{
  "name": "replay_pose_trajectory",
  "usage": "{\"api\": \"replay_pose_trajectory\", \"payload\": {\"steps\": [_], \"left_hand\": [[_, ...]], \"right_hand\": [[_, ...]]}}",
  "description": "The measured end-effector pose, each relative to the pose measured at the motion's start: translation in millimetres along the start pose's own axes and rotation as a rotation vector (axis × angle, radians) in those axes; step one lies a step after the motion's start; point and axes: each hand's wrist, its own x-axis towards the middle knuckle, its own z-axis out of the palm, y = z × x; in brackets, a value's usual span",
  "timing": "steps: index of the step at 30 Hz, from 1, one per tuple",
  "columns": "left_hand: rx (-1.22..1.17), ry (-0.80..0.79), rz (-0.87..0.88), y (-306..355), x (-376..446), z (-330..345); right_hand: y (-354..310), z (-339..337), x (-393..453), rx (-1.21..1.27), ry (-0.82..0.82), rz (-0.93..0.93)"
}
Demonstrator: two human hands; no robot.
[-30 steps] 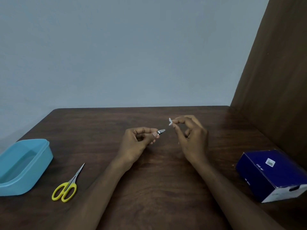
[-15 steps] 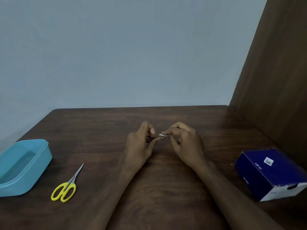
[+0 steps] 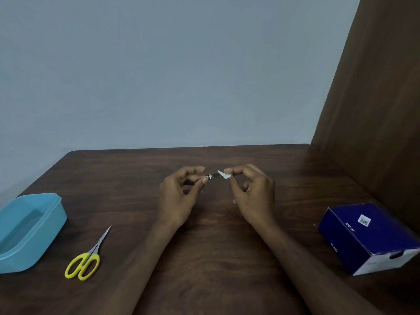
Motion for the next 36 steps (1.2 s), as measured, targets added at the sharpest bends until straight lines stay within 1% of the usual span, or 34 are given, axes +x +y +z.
{"api": "replay_pose_trajectory", "payload": {"steps": [2, 3, 5, 7, 9, 13, 16, 18, 20, 23, 26, 28, 30, 32, 34, 36], "left_hand": [[-0.072, -0.027, -0.048, -2.3, 2.1, -0.2], [-0.090, -0.056, -0.057, -3.1, 2.3, 0.2], [-0.113, -0.121, -0.056, -3.5, 1.8, 1.7], [-0.158, -0.144, -0.063, -3.8, 2.2, 2.0], [-0.203, -0.149, -0.070, -3.5, 2.9, 1.0], [-0.295, -0.150, -0.123, -0.4, 2.9, -0.6], [-0.367, -0.116, -0.185, 0.8, 3.9, -2.7], [-0.362, -0.089, -0.192, 1.1, 4.0, -4.0], [-0.302, -0.077, -0.160, 2.3, 3.4, -3.9], [-0.244, -0.071, -0.105, 4.4, 2.7, -2.2], [-0.165, -0.030, -0.053, -0.7, 3.6, -0.5], [-0.113, -0.022, -0.049, -4.5, 4.2, 0.2], [-0.135, -0.055, -0.062, -6.4, 4.4, 0.7], [-0.206, -0.078, -0.111, -6.6, 4.8, 1.0], [-0.243, -0.079, -0.169, -6.1, 5.8, 0.3], [-0.252, -0.099, -0.204, -6.5, 6.6, -0.6]], "right_hand": [[-3.0, 2.0, -0.8, 0.081, -0.022, 0.032], [-3.7, 2.8, -1.9, 0.092, -0.050, 0.009], [-4.4, 4.1, -4.1, 0.050, -0.085, -0.079], [-2.5, 4.5, -2.8, -0.023, -0.063, -0.099], [0.2, 4.4, -0.7, -0.045, -0.047, -0.048], [0.4, 7.2, -0.1, 0.064, -0.166, 0.120], [-1.1, 7.7, -1.2, 0.113, -0.210, 0.127], [-3.5, 7.4, -1.0, 0.116, -0.205, 0.122], [-5.1, 8.3, -0.6, 0.127, -0.188, 0.144], [-5.2, 10.1, 0.5, 0.232, -0.172, 0.222], [-9.2, 9.6, -0.3, 0.394, -0.225, 0.356], [-12.5, 8.7, -2.1, 0.497, -0.272, 0.440], [-13.3, 9.2, -3.6, 0.551, -0.312, 0.472], [-13.7, 11.1, -4.1, 0.556, -0.333, 0.473], [-13.8, 12.7, -3.6, 0.553, -0.283, 0.470], [-12.4, 12.1, -1.3, 0.495, -0.188, 0.445]]}}
